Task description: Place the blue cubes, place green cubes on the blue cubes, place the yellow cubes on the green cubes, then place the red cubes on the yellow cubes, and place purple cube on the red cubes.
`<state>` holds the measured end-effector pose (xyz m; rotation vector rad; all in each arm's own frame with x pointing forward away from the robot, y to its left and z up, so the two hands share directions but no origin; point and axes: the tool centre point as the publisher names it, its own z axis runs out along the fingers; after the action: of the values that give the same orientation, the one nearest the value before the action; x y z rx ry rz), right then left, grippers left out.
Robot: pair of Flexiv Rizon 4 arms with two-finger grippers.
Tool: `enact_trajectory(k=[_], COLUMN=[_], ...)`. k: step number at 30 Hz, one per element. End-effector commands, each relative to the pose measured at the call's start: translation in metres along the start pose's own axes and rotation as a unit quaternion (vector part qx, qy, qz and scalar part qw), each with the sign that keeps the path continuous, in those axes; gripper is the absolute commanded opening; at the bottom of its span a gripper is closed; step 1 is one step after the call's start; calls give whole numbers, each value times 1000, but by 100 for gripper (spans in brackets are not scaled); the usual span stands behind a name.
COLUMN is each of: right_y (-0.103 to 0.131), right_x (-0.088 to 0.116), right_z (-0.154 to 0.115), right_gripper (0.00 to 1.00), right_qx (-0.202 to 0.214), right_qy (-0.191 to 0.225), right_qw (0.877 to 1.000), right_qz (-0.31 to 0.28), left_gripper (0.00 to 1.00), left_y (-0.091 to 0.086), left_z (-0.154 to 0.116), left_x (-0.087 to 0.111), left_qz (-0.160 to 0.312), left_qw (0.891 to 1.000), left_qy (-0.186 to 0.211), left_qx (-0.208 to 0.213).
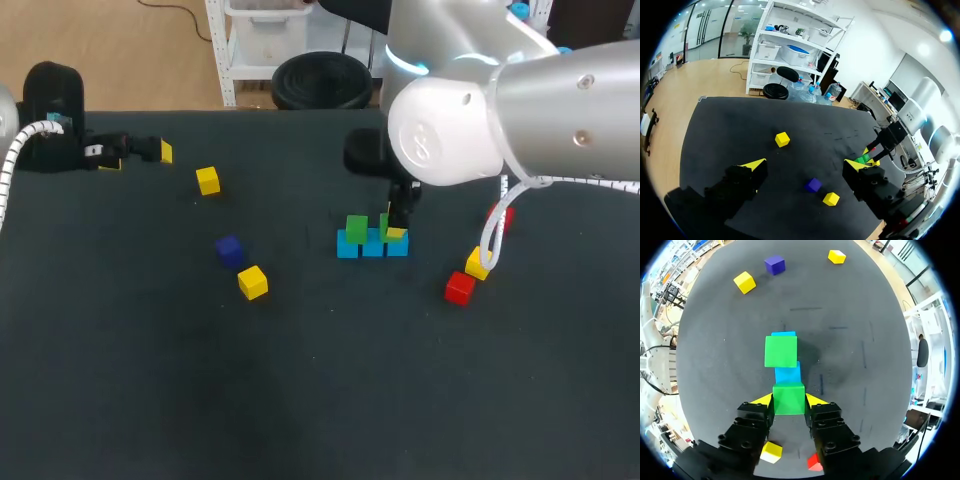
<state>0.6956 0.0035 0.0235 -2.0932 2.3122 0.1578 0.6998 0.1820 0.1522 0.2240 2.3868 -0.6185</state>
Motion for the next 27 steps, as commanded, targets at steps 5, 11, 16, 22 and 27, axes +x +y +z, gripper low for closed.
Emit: enact_trajectory(k=[5, 11, 16, 22, 27], right_y=[0, -1, -1, -1, -1], right_x=[1, 1, 1, 0, 0], right_z=[3, 3, 3, 3, 2], right_gripper=[47, 100, 94, 29, 8], right_qx=[0, -1, -2, -2, -5], right_qy=[1, 1, 1, 0, 0], right_qw=[1000, 1000, 1000, 1000, 1000], right_qz=[1, 2, 2, 1, 0], left_gripper=[100, 100, 100, 100, 100], left_y=[2, 2, 2, 2, 2], left_z=[0, 0, 0, 0, 0], left_x=[1, 1, 1, 1, 1], left_qz=[1, 1, 1, 1, 1], left_qw=[1000, 1000, 1000, 1000, 1000], left_qy=[-3, -3, -3, -3, -3], left_qx=[6, 6, 6, 6, 6])
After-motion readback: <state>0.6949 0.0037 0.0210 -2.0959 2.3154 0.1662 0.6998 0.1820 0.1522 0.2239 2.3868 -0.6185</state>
